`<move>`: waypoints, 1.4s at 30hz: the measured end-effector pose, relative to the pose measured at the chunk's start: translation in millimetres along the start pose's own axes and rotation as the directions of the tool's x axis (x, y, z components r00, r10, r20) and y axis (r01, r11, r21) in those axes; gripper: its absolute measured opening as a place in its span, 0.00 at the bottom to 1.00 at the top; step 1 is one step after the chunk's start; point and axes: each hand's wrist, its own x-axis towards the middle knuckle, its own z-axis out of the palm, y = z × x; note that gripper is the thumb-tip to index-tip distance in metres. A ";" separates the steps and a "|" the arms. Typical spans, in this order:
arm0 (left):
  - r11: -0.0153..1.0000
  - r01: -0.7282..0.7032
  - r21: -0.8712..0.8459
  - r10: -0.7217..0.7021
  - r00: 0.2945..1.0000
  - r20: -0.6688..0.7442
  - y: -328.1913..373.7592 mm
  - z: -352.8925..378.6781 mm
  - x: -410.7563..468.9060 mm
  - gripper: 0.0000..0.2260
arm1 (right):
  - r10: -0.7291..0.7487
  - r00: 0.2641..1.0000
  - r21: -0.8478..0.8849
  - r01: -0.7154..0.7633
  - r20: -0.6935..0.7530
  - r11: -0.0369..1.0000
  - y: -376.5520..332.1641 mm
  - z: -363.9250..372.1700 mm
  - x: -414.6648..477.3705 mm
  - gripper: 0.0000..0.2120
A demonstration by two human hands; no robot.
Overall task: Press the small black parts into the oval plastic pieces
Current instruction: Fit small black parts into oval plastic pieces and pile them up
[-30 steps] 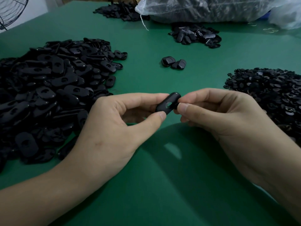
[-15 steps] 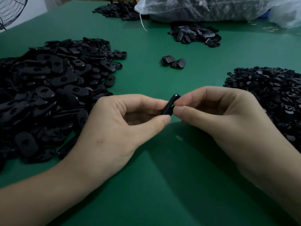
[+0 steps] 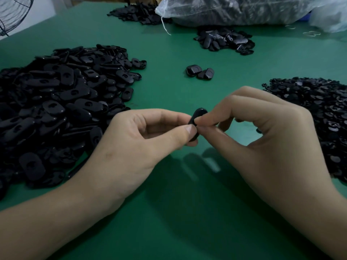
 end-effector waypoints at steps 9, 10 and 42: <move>0.999 -0.017 -0.036 0.015 0.998 -0.054 -2.3 -1.8 3.2 0.05 | -0.013 1.000 -0.049 0.014 0.008 0.999 -4.6 2.2 -6.9 0.06; 0.999 -0.033 -0.026 0.031 0.998 -0.063 -2.2 -0.9 2.8 0.06 | 0.006 1.000 -0.025 -0.005 0.011 1.000 -5.5 1.9 -7.1 0.06; 0.897 -0.285 0.338 0.321 0.946 -0.055 6.4 10.3 -7.8 0.07 | 0.360 0.820 0.783 -0.551 0.445 0.288 -8.8 9.3 -6.8 0.07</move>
